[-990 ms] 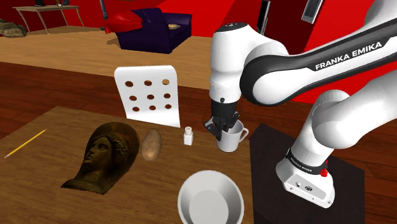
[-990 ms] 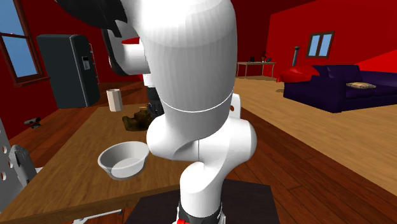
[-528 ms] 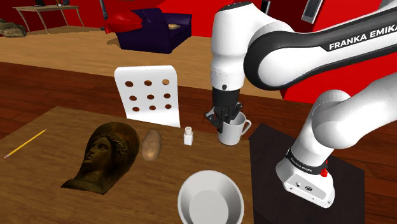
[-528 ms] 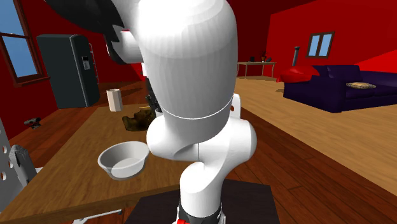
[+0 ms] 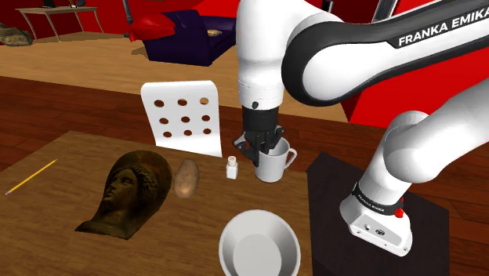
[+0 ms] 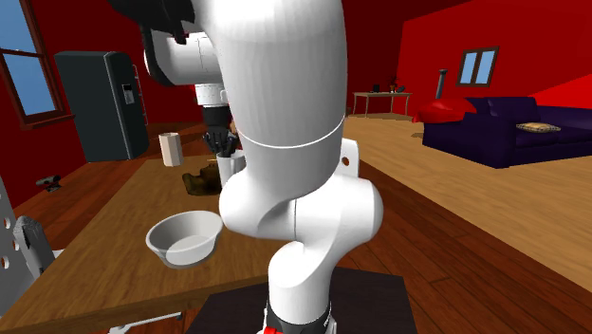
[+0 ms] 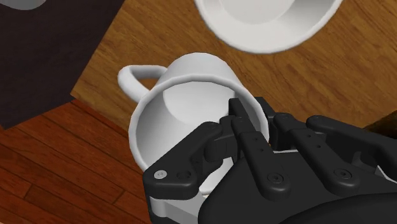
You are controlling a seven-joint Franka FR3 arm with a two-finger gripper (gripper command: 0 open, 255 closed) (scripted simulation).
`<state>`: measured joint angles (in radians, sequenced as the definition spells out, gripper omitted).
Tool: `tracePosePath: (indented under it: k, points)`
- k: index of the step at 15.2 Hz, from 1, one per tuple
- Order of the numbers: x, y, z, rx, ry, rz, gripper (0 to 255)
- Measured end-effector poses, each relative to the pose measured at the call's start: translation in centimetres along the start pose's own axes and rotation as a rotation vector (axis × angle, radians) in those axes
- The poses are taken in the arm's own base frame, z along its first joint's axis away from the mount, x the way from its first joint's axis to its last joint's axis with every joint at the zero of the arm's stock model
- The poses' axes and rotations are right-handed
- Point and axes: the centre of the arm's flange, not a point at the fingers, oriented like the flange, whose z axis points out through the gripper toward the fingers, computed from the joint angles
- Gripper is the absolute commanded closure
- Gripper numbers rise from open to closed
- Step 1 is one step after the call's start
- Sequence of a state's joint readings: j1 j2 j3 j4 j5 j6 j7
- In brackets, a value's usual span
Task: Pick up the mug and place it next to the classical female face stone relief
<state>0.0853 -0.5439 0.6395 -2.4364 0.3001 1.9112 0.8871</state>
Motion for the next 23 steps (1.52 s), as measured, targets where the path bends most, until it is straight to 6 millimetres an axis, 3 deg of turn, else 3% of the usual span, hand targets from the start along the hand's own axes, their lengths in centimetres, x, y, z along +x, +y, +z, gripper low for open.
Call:
tracePosePath:
  k: [15, 18, 23]
  points:
    - [-2.0, -19.6, -1.4, 0.001, -0.004, -0.005, 255]
    - [-1.7, -20.9, -0.4, 0.001, -0.002, 0.0, 255]
    - [-1.8, -21.2, 2.3, 0.0, -0.001, 0.001, 255]
